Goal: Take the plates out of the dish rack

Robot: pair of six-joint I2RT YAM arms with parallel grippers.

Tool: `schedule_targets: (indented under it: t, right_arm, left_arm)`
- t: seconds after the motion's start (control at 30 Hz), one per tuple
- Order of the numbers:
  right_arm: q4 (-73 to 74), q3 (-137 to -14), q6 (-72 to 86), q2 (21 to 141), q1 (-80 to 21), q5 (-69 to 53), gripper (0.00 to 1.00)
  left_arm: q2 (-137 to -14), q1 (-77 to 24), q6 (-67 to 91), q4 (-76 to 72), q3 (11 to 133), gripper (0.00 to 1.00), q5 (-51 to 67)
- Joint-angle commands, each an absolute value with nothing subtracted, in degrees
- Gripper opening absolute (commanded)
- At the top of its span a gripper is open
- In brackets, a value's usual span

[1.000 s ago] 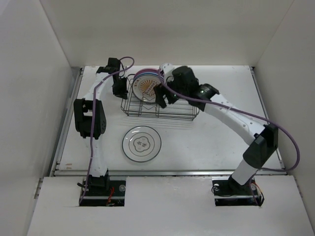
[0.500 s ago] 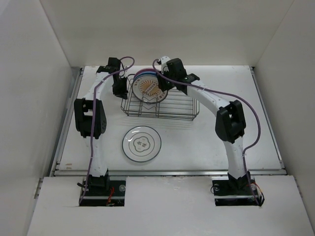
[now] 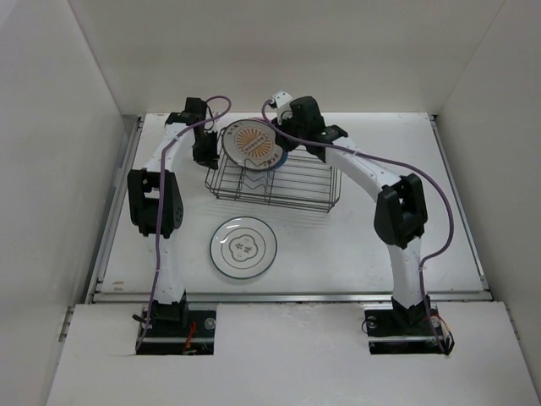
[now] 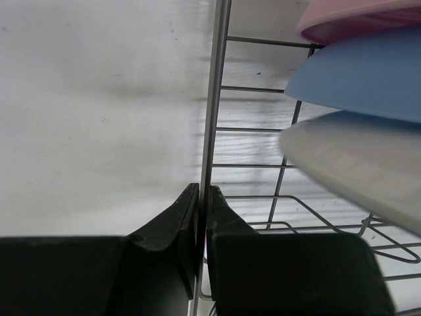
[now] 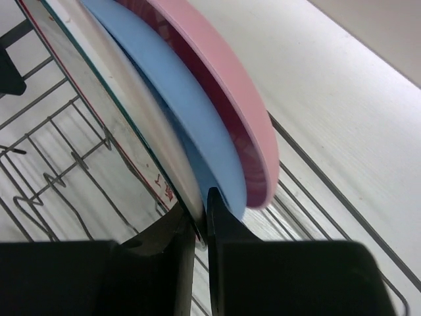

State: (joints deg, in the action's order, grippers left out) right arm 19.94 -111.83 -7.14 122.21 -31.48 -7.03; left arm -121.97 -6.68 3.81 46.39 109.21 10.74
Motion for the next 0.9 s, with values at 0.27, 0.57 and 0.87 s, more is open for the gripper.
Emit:
schedule_targets:
  t: [0.27, 0.57, 0.87]
  right_arm:
    - [19.9, -96.4, -0.7, 90.0, -34.7, -7.5, 0.00]
    - [33.3, -86.0, -0.1, 94.1, -44.5, -28.1, 0.00]
    - [36.4, -89.8, 0.4, 106.0, -48.5, -22.6, 0.12]
  left_arm:
    - [-123.1, -7.4, 8.9, 46.2, 111.7, 0.00, 7.6]
    - [-123.7, -7.4, 11.2, 45.7, 111.7, 0.00, 10.8]
    - [-122.4, -7.4, 10.1, 45.7, 110.6, 0.00, 9.7]
